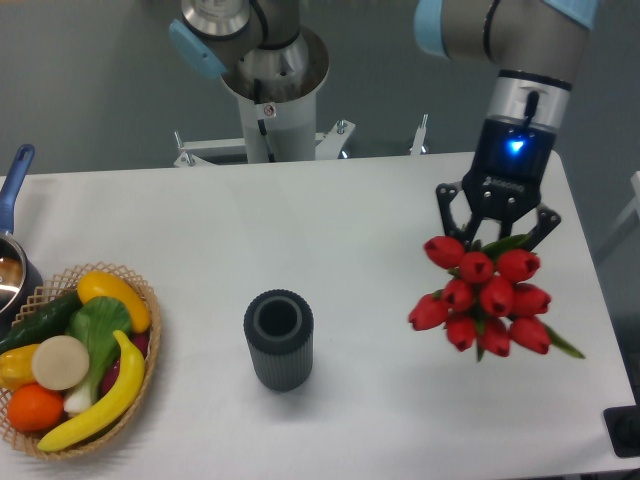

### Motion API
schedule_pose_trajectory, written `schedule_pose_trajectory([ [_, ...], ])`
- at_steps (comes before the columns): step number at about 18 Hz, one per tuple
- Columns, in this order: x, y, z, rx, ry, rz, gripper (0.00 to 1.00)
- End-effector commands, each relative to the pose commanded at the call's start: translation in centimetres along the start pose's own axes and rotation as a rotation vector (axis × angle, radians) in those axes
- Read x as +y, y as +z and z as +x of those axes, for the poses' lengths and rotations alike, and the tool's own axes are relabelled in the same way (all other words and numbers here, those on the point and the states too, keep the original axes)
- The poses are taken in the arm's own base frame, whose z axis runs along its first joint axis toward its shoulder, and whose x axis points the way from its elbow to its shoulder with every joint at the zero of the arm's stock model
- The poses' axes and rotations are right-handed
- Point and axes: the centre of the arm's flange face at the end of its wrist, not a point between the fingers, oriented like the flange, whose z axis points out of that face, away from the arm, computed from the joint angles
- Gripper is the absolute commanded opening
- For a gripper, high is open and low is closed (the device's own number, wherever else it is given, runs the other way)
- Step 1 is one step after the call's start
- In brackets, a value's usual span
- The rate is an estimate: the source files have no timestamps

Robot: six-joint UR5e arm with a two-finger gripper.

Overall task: Insert the flowers into the vase
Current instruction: 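Carry the tulips over the black vase, stems pointing down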

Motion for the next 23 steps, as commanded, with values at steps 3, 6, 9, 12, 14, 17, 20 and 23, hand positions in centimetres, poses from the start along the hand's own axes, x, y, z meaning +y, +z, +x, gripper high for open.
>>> schedule_pose_trajectory([
  [3,-1.1,0.1,0.8,0.087,0.011,0.128,0.36],
  [6,-1.8,0.4,1.3,0.179,0.059,0.268,0.35],
  [9,-1.6,1.2,1.7,0.242,0.103,0.368,0.35],
  [12,-2.0,1.6,2.1,0.303,0.126,0.474,0.35],
  [14,-2.6,2.0,2.9,0.329,0.134,0.500,0.36],
  [17,-3.3,3.3,4.3,0.362,0.143,0.503,0.35],
  [20,-3.1,4.7,5.8,0.399,0.130,0.507,0.35],
  [23,-2.0,5.7,6.8,0.432,0.103,0.525,0.35],
])
